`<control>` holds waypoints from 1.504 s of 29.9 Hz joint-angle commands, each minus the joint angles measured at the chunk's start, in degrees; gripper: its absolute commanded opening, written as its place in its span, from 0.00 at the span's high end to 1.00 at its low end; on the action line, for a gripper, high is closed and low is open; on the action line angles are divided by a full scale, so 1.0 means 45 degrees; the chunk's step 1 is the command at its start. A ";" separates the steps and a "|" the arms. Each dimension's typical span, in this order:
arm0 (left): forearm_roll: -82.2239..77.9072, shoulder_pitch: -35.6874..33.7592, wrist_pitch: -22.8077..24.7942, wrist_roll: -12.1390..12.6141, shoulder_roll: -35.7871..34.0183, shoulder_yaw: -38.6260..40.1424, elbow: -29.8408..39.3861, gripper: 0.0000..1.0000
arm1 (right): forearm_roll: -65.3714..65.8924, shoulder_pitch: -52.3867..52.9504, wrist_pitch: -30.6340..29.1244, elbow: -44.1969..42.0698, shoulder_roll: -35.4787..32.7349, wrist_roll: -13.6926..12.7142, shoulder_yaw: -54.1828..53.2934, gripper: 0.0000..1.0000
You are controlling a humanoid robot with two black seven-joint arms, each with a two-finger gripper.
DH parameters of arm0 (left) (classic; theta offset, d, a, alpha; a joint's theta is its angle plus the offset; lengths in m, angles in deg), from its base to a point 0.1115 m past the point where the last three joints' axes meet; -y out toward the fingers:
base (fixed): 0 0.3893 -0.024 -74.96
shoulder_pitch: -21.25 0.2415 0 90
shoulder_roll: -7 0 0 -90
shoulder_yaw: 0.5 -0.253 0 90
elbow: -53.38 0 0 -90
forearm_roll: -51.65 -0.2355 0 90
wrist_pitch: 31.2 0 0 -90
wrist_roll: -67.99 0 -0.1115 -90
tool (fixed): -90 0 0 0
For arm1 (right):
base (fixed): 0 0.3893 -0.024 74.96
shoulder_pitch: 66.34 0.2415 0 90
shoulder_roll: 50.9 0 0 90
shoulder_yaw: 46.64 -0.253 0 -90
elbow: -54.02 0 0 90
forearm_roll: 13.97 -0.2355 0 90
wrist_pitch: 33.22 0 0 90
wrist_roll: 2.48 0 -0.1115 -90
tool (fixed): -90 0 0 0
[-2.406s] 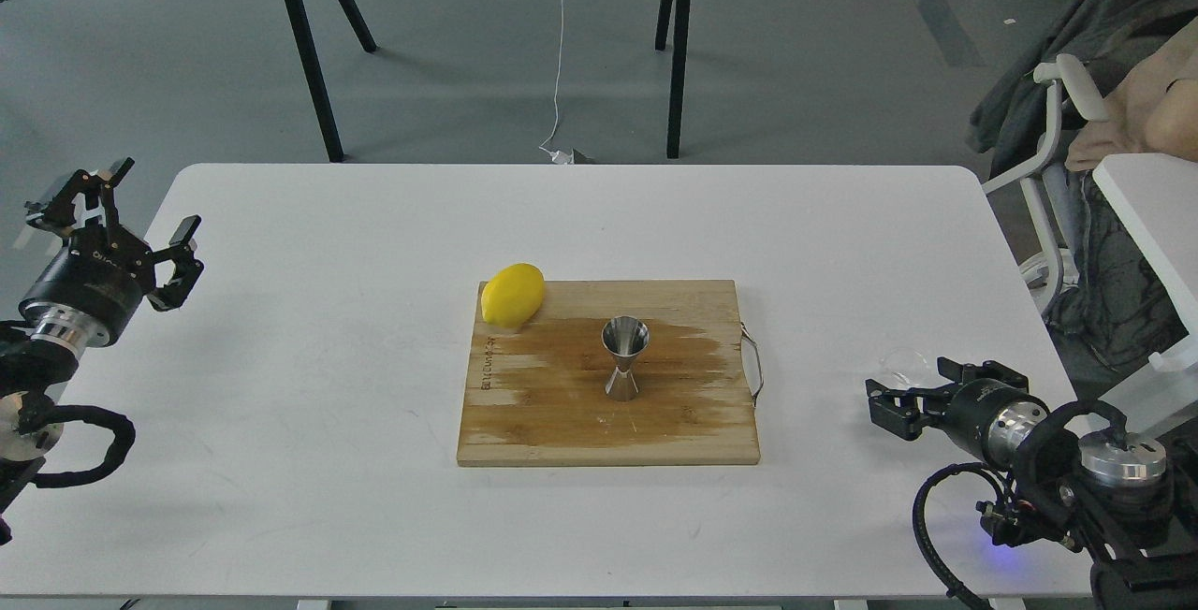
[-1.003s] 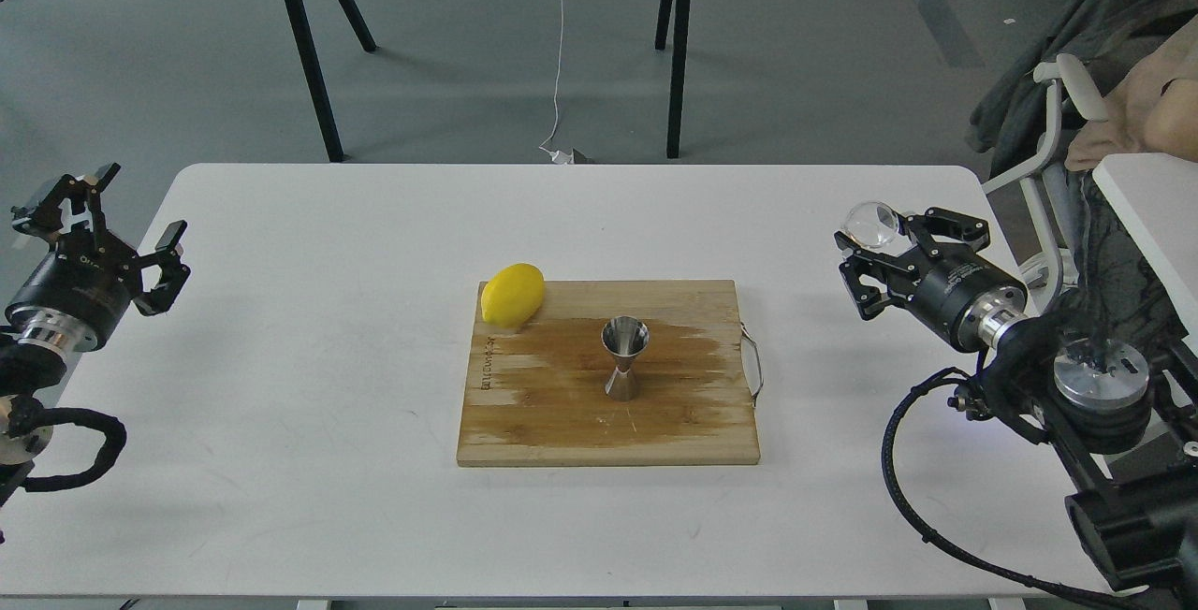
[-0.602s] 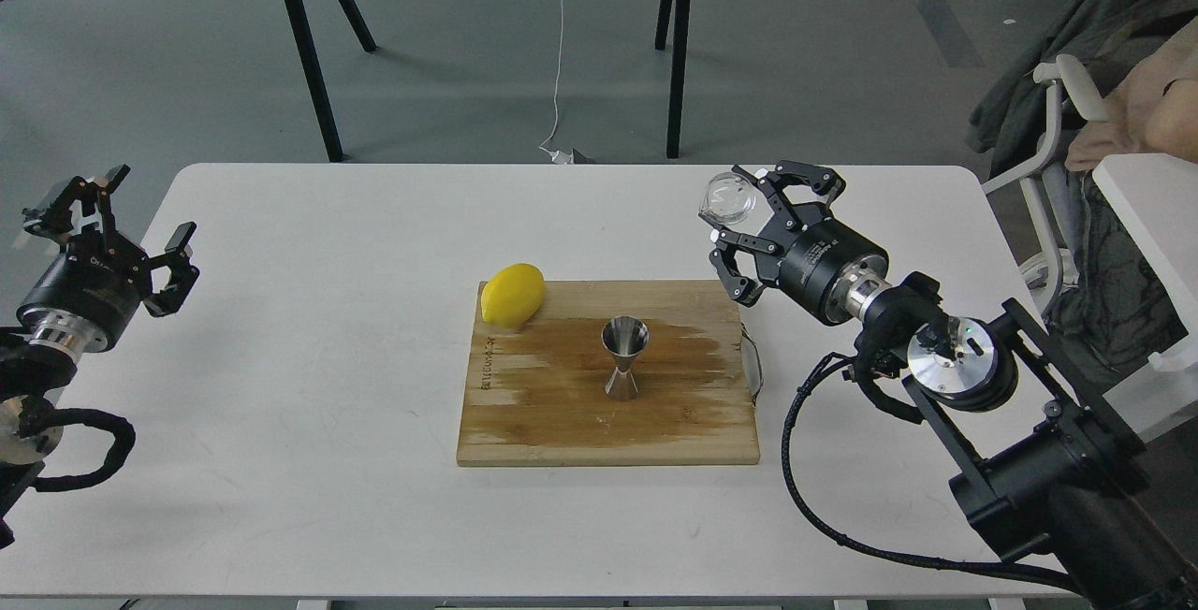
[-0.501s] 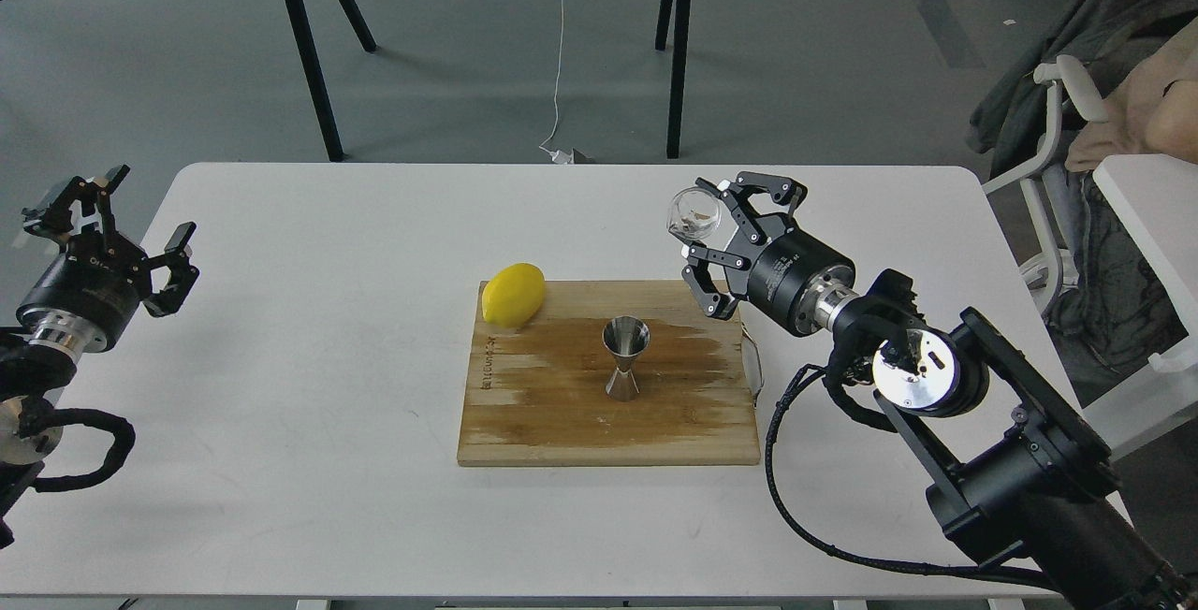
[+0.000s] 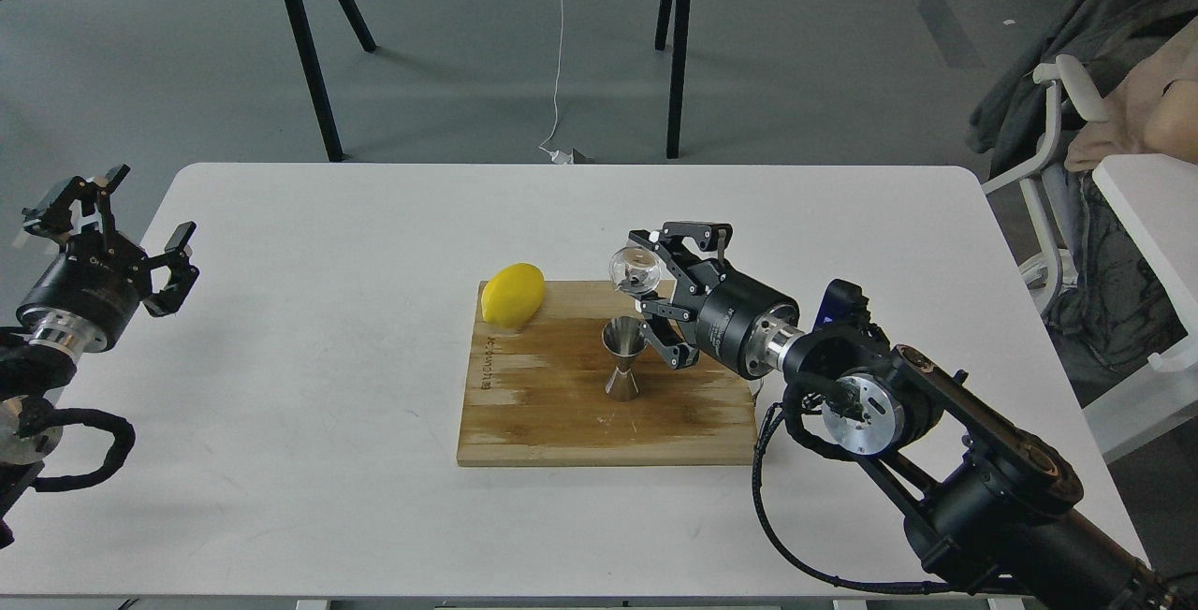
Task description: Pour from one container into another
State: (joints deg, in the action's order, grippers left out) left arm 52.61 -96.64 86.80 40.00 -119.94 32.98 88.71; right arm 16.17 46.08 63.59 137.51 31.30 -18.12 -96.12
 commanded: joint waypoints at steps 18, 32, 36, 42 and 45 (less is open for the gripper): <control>0.0001 0.0006 0.0000 -0.0002 0.0005 0.0001 0.0000 0.13 | 0.2247 0.0487 -0.0340 0.0039 -0.0629 -0.0001 0.1287 0.65; 0.0001 0.0006 0.0000 -0.0002 0.0005 0.0001 0.0000 0.13 | 0.3048 0.0936 -0.0340 0.0020 -0.0746 0.0077 0.1796 0.65; 0.0001 0.0006 0.0000 -0.0002 -0.0014 0.0001 0.0000 0.13 | 0.3439 0.0975 -0.0340 0.0020 -0.0805 0.0077 0.1971 0.65; 0.0001 0.0006 0.0000 -0.0002 -0.0014 0.0020 0.0000 0.13 | 0.3537 0.1092 -0.0359 0.0020 -0.0961 0.0155 0.2245 0.65; 0.0001 -0.0014 0.0000 -0.0002 -0.0014 0.0001 0.0000 0.13 | 0.3711 0.1112 -0.0359 0.0020 -0.0961 0.0155 0.2265 0.65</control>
State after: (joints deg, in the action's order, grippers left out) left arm 52.61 -96.61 86.80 39.98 -120.00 33.00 88.71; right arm 32.12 50.98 62.05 137.60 27.00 -17.46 -86.03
